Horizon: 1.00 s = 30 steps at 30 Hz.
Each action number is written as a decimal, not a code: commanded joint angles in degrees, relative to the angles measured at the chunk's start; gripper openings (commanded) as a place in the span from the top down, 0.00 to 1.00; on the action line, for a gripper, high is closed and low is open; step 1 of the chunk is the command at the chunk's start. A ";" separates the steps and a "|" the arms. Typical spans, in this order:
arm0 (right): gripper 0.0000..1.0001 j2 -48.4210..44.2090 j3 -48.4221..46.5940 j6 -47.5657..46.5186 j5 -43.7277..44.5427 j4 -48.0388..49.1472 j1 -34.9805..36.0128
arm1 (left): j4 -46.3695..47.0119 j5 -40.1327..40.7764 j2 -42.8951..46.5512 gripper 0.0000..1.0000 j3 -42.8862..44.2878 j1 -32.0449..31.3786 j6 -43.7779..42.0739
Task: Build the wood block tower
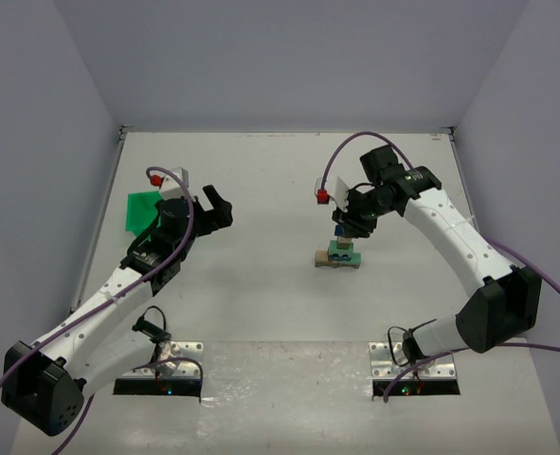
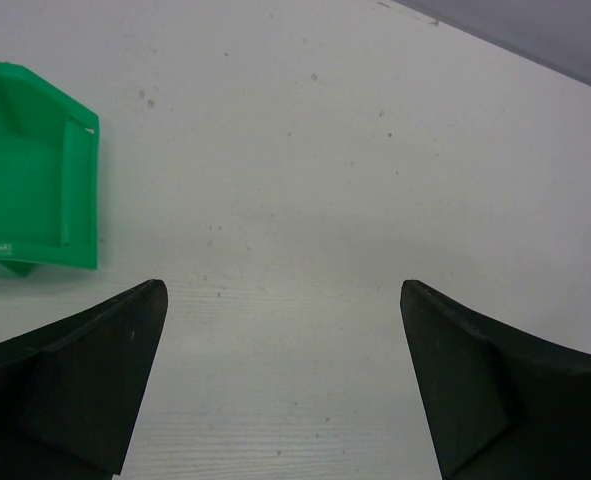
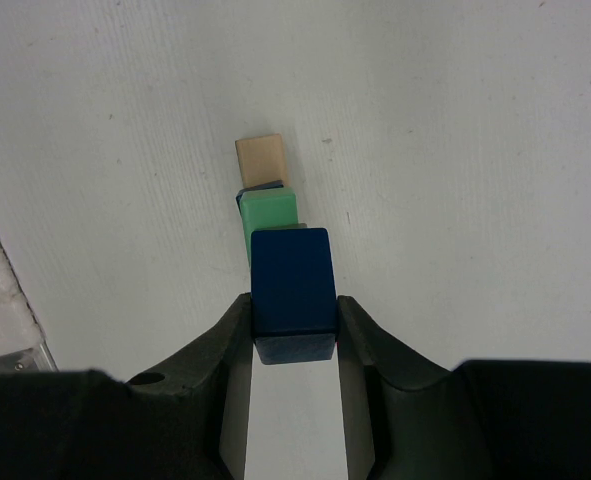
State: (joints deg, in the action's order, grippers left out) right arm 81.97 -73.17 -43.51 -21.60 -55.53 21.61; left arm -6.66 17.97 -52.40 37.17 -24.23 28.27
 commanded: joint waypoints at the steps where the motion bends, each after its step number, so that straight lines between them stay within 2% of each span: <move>1: 0.68 -0.24 0.13 -0.58 -1.10 0.95 0.17 | 1.29 -0.31 1.16 0.00 0.30 0.41 -1.03; 6: 0.63 -0.48 0.15 -0.54 -0.94 1.10 0.19 | 1.23 -0.31 1.01 0.00 0.27 0.41 -0.96; 13: 0.46 -1.19 0.12 -0.52 -0.99 1.21 0.19 | 1.46 -0.56 0.90 0.00 0.37 0.41 -0.94; 16: 0.23 -1.57 0.08 -0.65 -0.99 1.49 0.28 | 1.47 -0.76 0.67 0.00 0.55 0.41 -0.99; 18: 0.14 -1.80 -0.11 -0.52 -0.97 1.48 0.28 | 1.40 -0.86 0.61 0.00 0.67 0.41 -1.03; 19: 0.01 -2.00 -0.34 -0.25 -0.89 1.47 0.28 | 1.20 -0.93 0.55 0.00 0.81 0.41 -1.03; 23: 0.01 -2.75 -2.17 0.51 -0.54 1.47 0.28 | 0.86 -1.26 0.72 0.00 1.40 0.41 -1.11; 30: 0.01 -6.79 -11.34 1.70 0.09 -3.45 0.22 | 1.06 -1.77 1.98 0.00 3.17 0.38 -0.59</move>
State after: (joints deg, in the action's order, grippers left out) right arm 80.28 -77.71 -42.97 -21.37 -57.45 21.63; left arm -6.71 17.13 -52.36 37.21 -24.23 28.24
